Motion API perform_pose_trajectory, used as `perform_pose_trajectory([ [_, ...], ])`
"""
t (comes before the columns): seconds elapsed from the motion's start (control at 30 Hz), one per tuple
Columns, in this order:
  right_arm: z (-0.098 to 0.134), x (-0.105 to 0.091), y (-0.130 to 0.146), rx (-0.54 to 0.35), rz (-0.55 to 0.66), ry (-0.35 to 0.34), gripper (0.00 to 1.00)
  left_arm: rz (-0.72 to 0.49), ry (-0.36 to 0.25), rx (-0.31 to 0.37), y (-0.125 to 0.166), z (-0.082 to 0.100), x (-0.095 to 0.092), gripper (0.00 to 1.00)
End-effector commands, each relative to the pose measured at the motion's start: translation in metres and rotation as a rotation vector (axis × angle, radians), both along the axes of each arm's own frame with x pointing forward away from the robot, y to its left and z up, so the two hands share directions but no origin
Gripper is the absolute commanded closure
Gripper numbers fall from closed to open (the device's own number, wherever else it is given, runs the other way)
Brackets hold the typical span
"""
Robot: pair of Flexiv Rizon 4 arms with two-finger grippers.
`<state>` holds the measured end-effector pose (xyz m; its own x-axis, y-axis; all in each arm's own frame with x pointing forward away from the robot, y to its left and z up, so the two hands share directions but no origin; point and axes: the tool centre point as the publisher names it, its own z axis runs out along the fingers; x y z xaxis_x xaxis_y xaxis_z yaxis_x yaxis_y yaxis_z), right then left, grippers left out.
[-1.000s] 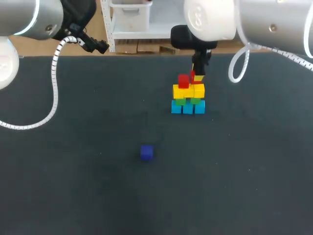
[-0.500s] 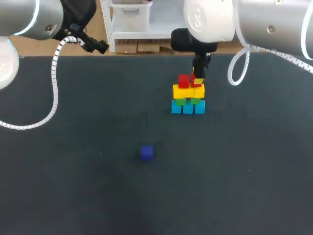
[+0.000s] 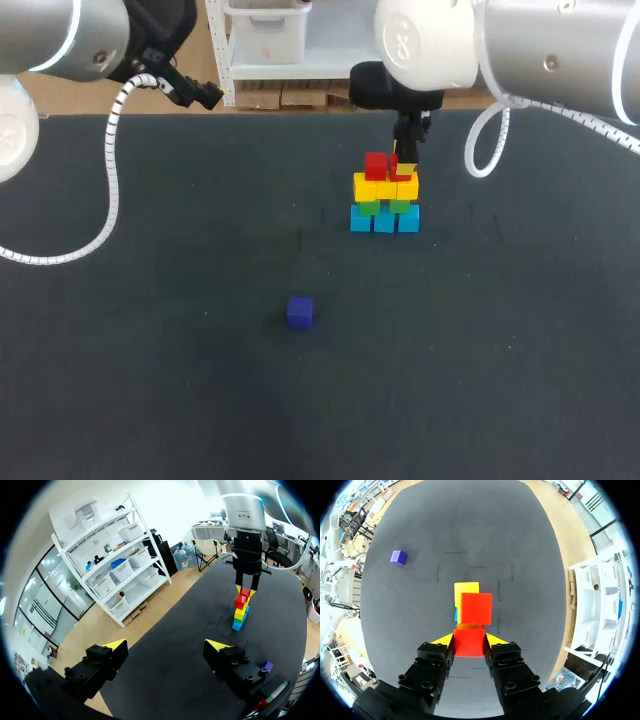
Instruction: Place the blue cubes, place green cubes on the blue cubes, place the yellow cubes on the green cubes, then place the red cubes on the yellow cubes, and place purple cube on the red cubes.
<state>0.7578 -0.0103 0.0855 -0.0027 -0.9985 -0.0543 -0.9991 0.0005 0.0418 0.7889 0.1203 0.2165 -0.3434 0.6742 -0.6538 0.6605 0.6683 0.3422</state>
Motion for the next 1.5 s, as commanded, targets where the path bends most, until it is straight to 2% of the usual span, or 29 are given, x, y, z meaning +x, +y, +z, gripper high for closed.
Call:
perform_pose_trajectory([
  [0.03, 0.0, -0.001, 0.0, 0.002, 0.001, -0.003, 0.93, -0.005, 0.001, -0.002, 0.001, 0.0, 0.001, 0.0],
  [0.17, -0.001, -0.001, -0.001, 0.003, 0.001, -0.002, 0.77, -0.005, 0.001, -0.002, 0.001, 0.0, 0.001, 0.0],
  [0.27, -0.001, -0.002, -0.002, 0.011, -0.002, 0.001, 0.54, -0.005, 0.001, -0.002, 0.001, 0.0, 0.001, 0.0],
  [0.5, -0.002, -0.003, -0.002, 0.008, -0.004, 0.004, 0.5, -0.005, 0.001, -0.002, 0.001, 0.0, 0.001, 0.0],
  [0.67, 0.0, -0.003, -0.003, 0.011, -0.007, 0.002, 0.36, -0.005, 0.001, -0.002, 0.001, 0.0, 0.001, 0.0],
  [0.73, 0.002, -0.003, -0.005, 0.015, -0.01, -0.002, 0.27, -0.005, 0.001, -0.002, 0.001, 0.0, 0.001, 0.0],
  [0.8, 0.006, -0.003, -0.007, 0.02, -0.015, -0.011, 0.0, -0.005, 0.001, -0.002, 0.001, 0.0, 0.001, 0.0],
  [1.23, 0.038, 0.003, -0.04, 0.067, -0.118, -0.094, 0.0, -0.005, 0.001, -0.002, 0.001, 0.0, 0.001, 0.0],
  [1.5, 0.074, 0.011, -0.076, 0.15, -0.218, -0.197, 0.0, -0.005, 0.001, -0.002, 0.001, 0.0, 0.001, 0.0],
])
